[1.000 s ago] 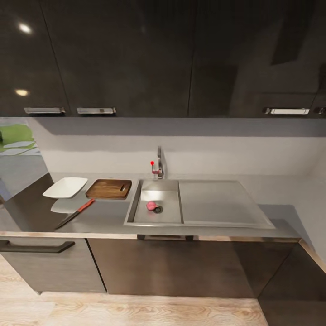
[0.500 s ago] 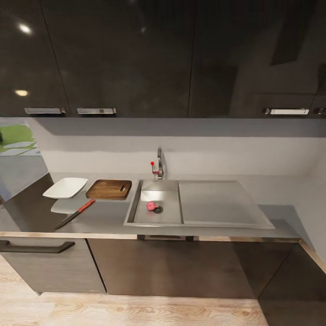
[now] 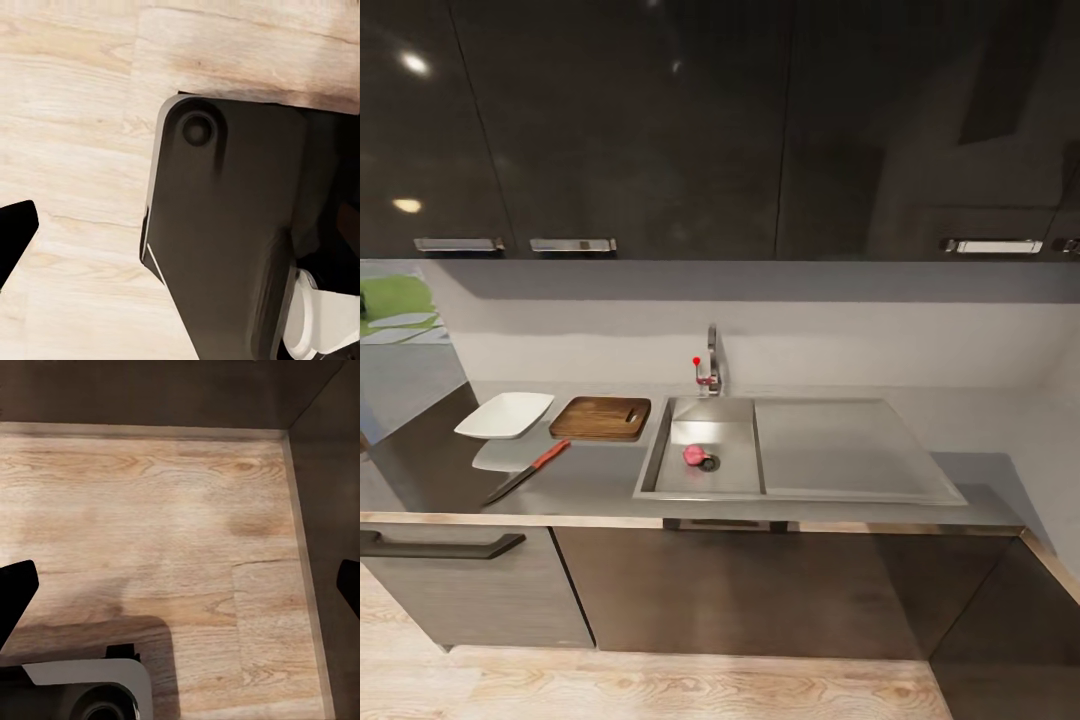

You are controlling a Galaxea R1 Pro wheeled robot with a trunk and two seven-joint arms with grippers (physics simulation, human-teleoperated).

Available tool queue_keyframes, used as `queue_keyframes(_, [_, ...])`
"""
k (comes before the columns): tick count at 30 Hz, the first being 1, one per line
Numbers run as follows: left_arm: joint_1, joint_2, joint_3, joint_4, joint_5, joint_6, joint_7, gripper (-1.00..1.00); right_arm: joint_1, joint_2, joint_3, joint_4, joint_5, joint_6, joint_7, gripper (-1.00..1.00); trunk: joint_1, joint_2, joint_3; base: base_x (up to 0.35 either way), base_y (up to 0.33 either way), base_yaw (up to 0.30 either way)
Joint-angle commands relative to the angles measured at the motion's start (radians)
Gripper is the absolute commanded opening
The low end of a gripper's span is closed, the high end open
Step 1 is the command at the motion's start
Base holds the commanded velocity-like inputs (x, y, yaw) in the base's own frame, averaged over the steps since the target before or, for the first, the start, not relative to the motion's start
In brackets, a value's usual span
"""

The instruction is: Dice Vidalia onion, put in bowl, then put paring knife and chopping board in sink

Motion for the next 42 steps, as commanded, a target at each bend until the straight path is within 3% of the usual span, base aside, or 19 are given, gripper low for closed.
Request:
queue_keyframes(1, [-0.001, 0.006, 0.001, -0.027, 0.007, 0.002, 0.001, 1.0, -0.002, 0.0, -0.008, 0.001, 0.009, -0.004, 0.001, 1.0, 0.001, -0.002, -0.002, 0.0, 0.0, 0.0])
queue_keyframes(8, [-0.03, 0.011, 0.0, -0.095, 0.007, 0.009, 0.003, 1.0, -0.001, 0.0, -0.008, 0.001, 0.008, -0.004, 0.001, 1.0, 0.001, -0.002, -0.002, 0.0, 0.0, 0.0])
queue_keyframes(18, [-0.148, 0.007, -0.004, -0.103, 0.005, 0.038, 0.003, 1.0, -0.001, 0.0, -0.005, 0.001, 0.007, -0.004, 0.001, 1.0, 0.001, -0.002, -0.002, 0.0, 0.0, 0.0])
queue_keyframes(23, [-0.238, -0.004, -0.007, -0.143, 0.003, 0.177, 0.002, 1.0, -0.001, -0.001, -0.007, 0.001, 0.007, -0.004, 0.001, 1.0, 0.001, -0.002, -0.002, 0.0, 0.0, 0.0])
queue_keyframes(27, [-0.297, -0.012, -0.024, -0.245, 0.003, 0.302, 0.001, 1.0, -0.002, -0.001, -0.007, 0.001, 0.007, -0.004, 0.001, 1.0, 0.001, -0.002, -0.002, 0.0, 0.0, 0.0])
queue_keyframes(32, [-0.309, -0.01, -0.04, -0.358, 0.004, 0.335, 0.0, 1.0, -0.002, -0.001, -0.008, 0.001, 0.007, -0.004, 0.001, 1.0, 0.001, -0.002, -0.002, 0.0, 0.0, 0.0])
queue_keyframes(42, [-0.31, -0.006, -0.043, -0.334, 0.005, 0.336, -0.001, 1.0, -0.001, -0.001, -0.008, 0.001, 0.007, -0.004, 0.001, 1.0, 0.001, -0.002, -0.002, -0.274, 0.0, 0.0])
